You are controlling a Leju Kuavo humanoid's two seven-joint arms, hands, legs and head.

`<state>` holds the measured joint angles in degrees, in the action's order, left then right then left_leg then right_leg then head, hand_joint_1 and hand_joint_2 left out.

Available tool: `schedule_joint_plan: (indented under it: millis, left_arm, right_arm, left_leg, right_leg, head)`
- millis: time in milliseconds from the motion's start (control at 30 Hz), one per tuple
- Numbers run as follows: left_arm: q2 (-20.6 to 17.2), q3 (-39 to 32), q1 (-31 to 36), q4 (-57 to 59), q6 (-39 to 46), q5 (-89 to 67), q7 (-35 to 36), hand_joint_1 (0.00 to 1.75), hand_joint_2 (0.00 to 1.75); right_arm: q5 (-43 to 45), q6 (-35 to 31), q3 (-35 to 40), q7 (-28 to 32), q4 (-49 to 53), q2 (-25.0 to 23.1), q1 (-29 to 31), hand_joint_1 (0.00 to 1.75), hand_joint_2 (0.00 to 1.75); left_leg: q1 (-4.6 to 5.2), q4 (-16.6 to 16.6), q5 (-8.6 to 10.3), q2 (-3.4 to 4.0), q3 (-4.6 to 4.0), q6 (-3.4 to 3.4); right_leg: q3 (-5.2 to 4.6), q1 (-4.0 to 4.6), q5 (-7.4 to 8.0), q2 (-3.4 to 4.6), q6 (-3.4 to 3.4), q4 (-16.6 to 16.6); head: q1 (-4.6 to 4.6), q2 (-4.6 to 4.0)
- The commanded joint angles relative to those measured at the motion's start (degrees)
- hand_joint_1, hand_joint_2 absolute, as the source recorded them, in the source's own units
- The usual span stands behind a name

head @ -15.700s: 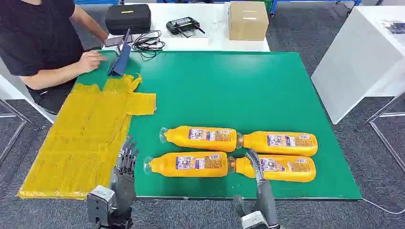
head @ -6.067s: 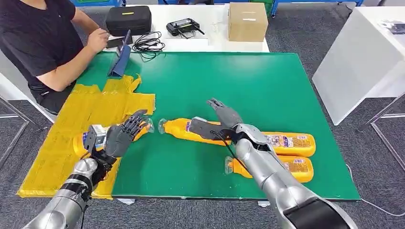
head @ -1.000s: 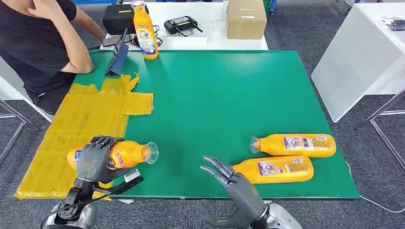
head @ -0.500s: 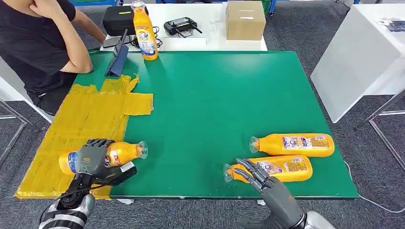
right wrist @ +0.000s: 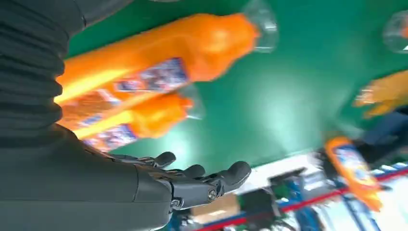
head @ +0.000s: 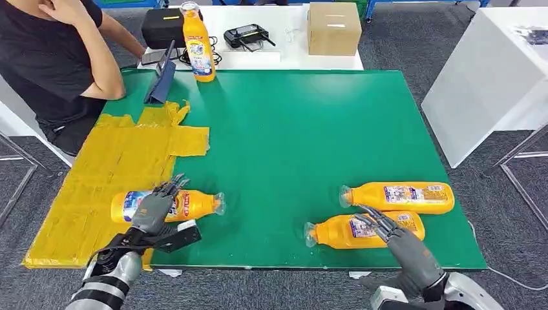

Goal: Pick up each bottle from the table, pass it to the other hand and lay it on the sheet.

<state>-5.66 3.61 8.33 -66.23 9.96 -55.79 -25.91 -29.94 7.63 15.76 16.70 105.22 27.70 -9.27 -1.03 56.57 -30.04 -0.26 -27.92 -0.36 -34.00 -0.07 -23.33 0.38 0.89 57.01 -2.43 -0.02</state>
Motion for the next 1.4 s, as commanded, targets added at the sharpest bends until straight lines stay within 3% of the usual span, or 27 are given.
schedule_joint_plan:
  millis: [33,167,400,567,733,900,967,1067,1400]
  left_arm:
    - [-1.92,3.17,-1.04,-12.18,-11.24,19.71,-5.97,0.00,0.00]
    - [3.28,-2.23,-2.89,-19.45,-18.70,34.02,-8.33,0.00,0.00]
    - [3.78,-3.01,-3.02,-20.50,-19.86,35.93,-8.16,0.00,0.00]
    - [6.96,-7.92,-2.58,-23.33,-27.26,48.85,-6.96,0.00,0.00]
    - [7.42,-6.56,-1.54,-22.16,-27.76,47.46,-6.17,0.00,0.00]
    - [7.53,-5.95,-1.87,-21.83,-28.98,48.86,-6.10,0.00,0.00]
    - [7.56,-5.50,-1.49,-21.50,-29.22,48.90,-6.12,0.00,0.00]
    - [7.55,-4.81,-1.01,-20.99,-29.51,49.04,-6.16,0.00,0.00]
    - [7.63,-4.36,-0.18,-19.81,-29.79,49.15,-6.14,0.00,0.00]
  right_arm:
    - [2.78,3.86,-4.16,-1.40,-7.63,5.33,2.59,0.00,1.75]
    - [0.19,3.07,-3.75,-2.98,-7.00,4.55,-0.02,0.00,1.75]
    - [-0.22,2.81,-3.49,-3.19,-7.10,4.59,-0.25,0.00,1.75]
    - [-3.43,1.58,-3.10,-4.82,-9.71,5.28,0.94,0.00,1.75]
    - [-3.97,3.11,-5.05,-5.05,-14.37,6.44,4.16,0.00,1.75]
    - [-12.25,0.37,-3.11,-6.14,-21.58,2.51,10.09,0.00,1.75]
    - [-13.06,0.31,-2.72,-6.38,-24.65,1.53,12.73,0.00,1.75]
    - [-13.34,0.45,-2.29,-6.25,-27.79,1.81,15.12,0.00,1.75]
    - [-15.01,0.81,-0.52,-5.74,-32.29,0.86,17.59,0.00,1.75]
  left_leg:
    - [0.01,-0.04,-0.07,0.23,0.06,0.09]
    - [-0.02,-0.03,-0.04,-0.03,-0.01,0.08]
    - [-0.02,-0.08,-0.05,0.06,0.02,0.09]
    - [-0.02,-0.14,-0.05,0.05,0.10,0.13]
    - [0.01,-0.12,-0.04,0.10,0.07,0.14]
    - [-0.04,-0.11,-0.04,0.15,0.08,0.09]
    - [-0.02,-0.45,0.04,0.28,0.40,0.18]
    - [-0.06,-0.14,-0.03,0.21,0.08,0.09]
    - [-0.02,-0.18,-0.02,0.14,0.21,0.11]
  right_leg:
    - [-0.01,0.00,0.02,0.17,0.04,-0.06]
    - [-0.04,0.03,-0.02,-0.07,0.02,-0.06]
    - [-0.04,0.03,-0.01,0.03,0.03,-0.10]
    - [0.06,0.04,0.01,-0.01,0.05,-0.19]
    - [0.02,0.01,0.03,0.05,0.06,-0.17]
    - [0.01,0.06,0.05,0.11,0.02,-0.17]
    - [0.29,0.04,0.17,0.19,0.05,-0.49]
    - [0.01,0.07,0.08,0.16,0.01,-0.19]
    - [0.09,0.04,0.04,0.13,0.04,-0.22]
  head:
    - [-0.02,0.00]
    - [-0.02,0.00]
    - [-0.02,0.00]
    - [-0.02,0.00]
    - [-0.02,0.00]
    - [-0.02,0.00]
    - [-0.02,0.00]
    - [-0.04,0.00]
    - [-0.02,0.00]
